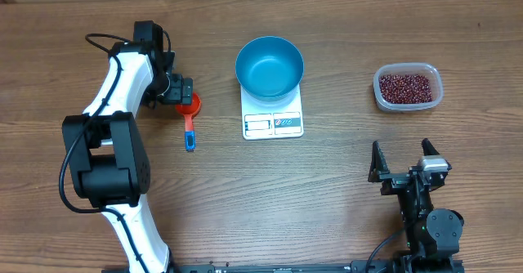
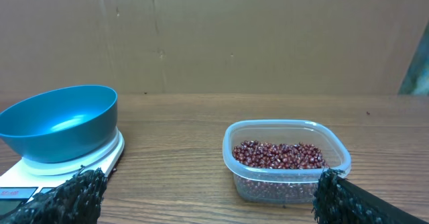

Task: Scoop item into bowl and weigh 150g on scale
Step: 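Lower the left gripper and grasp the red scoop's cup rim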

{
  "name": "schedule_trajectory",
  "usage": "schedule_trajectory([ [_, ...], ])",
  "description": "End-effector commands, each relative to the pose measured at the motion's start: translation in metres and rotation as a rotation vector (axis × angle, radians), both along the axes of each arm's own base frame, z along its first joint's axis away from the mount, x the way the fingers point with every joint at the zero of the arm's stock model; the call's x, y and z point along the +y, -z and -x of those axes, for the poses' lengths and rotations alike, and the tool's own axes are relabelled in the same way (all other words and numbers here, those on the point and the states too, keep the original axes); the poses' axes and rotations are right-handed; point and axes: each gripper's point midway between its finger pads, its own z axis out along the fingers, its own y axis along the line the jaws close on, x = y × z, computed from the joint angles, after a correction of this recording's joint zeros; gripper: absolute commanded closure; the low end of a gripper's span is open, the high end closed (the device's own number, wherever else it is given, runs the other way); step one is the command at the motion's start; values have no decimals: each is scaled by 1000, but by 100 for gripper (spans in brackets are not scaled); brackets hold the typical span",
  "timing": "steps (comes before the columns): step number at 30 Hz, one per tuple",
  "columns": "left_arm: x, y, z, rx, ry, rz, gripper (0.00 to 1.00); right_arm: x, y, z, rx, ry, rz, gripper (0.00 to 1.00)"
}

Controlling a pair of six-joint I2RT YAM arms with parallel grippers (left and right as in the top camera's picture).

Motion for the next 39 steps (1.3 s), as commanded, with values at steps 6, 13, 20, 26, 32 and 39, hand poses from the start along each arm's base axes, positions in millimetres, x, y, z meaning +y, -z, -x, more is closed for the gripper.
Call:
schedule_trajectory([
  [6,4,18,-4,28,16,-29,0,-3,1,0,-6,13,1,0],
  [13,4,21,-3,35,18,-29,0,-3,1,0,-6,13,1,0],
  [20,4,22,-3,37,22,-29,3,-3,1,0,-6,13,1,0],
  [26,4,23,-2,42,23,-29,5,-3,1,0,-6,13,1,0],
  [32,3,23,-1,44,43,-31,18,-3,1,0,-6,13,1,0],
  [39,1,23,2,60,95,-27,53,-3,1,0,-6,13,1,0],
])
